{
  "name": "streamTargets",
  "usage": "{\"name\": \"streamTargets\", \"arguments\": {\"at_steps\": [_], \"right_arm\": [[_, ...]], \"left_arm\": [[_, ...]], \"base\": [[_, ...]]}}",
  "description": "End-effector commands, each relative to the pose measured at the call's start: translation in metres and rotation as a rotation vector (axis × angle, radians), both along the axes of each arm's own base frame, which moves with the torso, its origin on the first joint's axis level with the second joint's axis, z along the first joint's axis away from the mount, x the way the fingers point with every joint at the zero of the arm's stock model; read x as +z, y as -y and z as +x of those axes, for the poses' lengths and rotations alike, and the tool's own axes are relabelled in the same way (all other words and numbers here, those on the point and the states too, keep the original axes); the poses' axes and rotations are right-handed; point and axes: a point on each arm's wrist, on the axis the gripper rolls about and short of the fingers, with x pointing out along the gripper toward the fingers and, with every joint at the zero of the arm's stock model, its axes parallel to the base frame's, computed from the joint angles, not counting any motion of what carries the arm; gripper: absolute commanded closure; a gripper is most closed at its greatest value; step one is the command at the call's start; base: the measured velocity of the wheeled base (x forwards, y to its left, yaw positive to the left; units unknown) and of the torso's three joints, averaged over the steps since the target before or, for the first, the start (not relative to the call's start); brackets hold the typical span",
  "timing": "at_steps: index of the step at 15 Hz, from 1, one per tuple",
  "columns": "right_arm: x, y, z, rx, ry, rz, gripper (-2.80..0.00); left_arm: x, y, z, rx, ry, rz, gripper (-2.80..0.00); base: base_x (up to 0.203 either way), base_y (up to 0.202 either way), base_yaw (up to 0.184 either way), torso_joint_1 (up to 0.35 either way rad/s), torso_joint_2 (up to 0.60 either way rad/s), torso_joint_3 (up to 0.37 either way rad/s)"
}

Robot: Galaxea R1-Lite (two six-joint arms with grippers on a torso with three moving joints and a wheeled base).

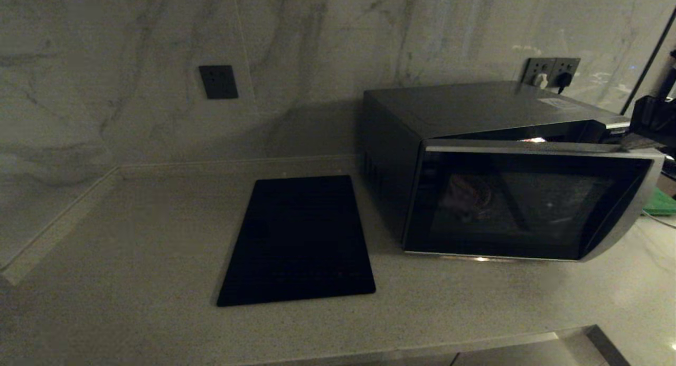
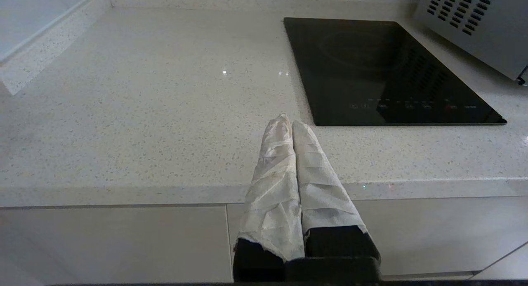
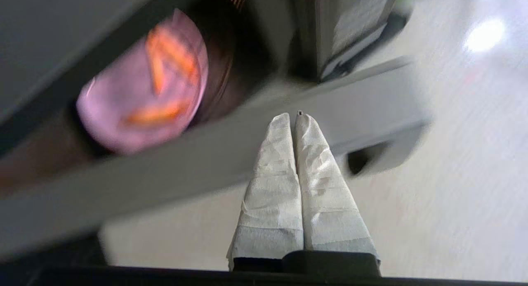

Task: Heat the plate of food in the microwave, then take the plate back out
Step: Open the microwave oven

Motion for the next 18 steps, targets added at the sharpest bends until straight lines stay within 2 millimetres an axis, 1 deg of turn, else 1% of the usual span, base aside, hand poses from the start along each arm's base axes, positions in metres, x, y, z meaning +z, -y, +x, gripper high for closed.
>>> {"name": "streamTargets", "arguments": {"at_steps": [1,3,7,14,18], "right_arm": [[0.012,-0.006,-0.025,0.017,-0.016,0.043,0.0],[0.015,-0.01,-0.039,0.043,-0.044,0.08,0.0],[0.018,-0.014,-0.053,0.074,-0.077,0.122,0.0],[0.018,-0.014,-0.054,0.069,-0.076,0.11,0.0],[0.009,-0.015,-0.056,0.064,-0.157,0.12,0.0]], "left_arm": [[0.0,0.0,0.0,0.002,-0.001,-0.001,0.0],[0.0,0.0,0.0,0.003,-0.001,-0.001,0.0],[0.0,0.0,0.0,0.003,-0.001,-0.001,0.0],[0.0,0.0,0.0,0.002,-0.001,0.0,0.0],[0.0,0.0,0.0,0.002,-0.001,-0.001,0.0]], "base": [[0.0,0.0,0.0,0.0,0.0,0.0],[0.0,0.0,0.0,0.0,0.0,0.0],[0.0,0.0,0.0,0.0,0.0,0.0],[0.0,0.0,0.0,0.0,0.0,0.0],[0.0,0.0,0.0,0.0,0.0,0.0]]}}
